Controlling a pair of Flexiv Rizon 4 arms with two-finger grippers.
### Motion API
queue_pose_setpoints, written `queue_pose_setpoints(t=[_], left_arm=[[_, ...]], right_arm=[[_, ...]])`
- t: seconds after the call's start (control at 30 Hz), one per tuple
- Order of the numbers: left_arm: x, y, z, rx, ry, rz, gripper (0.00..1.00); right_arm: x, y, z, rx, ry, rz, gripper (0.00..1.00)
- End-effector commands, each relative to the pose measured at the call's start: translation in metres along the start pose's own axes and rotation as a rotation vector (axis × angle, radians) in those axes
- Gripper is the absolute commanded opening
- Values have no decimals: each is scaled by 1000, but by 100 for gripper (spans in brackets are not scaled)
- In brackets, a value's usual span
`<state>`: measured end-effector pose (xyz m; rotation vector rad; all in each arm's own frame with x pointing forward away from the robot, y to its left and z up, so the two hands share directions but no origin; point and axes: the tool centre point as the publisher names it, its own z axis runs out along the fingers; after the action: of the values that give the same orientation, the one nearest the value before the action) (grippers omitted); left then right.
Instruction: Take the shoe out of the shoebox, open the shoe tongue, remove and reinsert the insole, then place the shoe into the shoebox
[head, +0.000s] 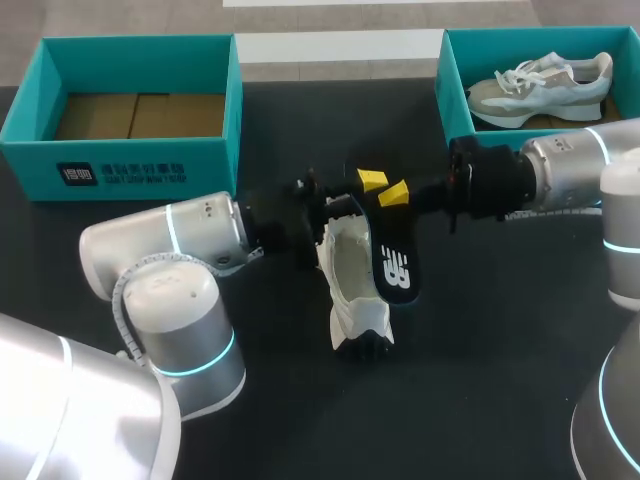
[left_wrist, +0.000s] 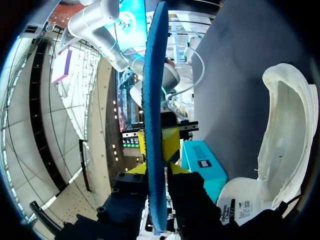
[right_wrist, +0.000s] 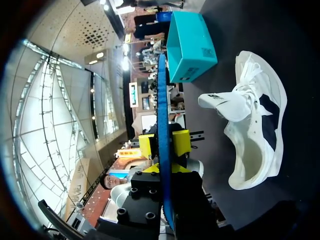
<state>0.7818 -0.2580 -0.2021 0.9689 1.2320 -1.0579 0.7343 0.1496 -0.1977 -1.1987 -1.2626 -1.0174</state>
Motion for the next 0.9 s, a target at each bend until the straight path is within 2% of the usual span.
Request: queue_pose_setpoints(t=[0.03,0.1,0.33,0.37,0.4,0.43,0.47,0.67,0.9], left_arm=[[2,-1,1,-1,3,-2,8],[2,-1,2,-1,4,-3,0],[2,-2,3,3,8,-13,0],[2,-2,3,3,13,-17,0],[2,-2,2,3,21,-20,0],[2,-2,1,1,26,-34,0],[1,-2,-1,-1,37,-49,0],[-7,-7,-14,9,85,-120,0],[-4,-11,-30,27,136,-175,0]], right_arm=[[0,0,2,-2,-3,1,0],[0,0,2,-1,-3,0,0],[-1,-1,3,-4,2,-1,0],[-1,-3,3,-10,2,-2,3],[-2,-4,1,-18,-2,-2,40],[-2,-6,-1,-26,-1,-3,93],[-3,-8,-4,-41,-2,-8,100],[-3,-16,-23,-88,-35,-26,100],[-10,-24,-46,-123,-49,-35,100]])
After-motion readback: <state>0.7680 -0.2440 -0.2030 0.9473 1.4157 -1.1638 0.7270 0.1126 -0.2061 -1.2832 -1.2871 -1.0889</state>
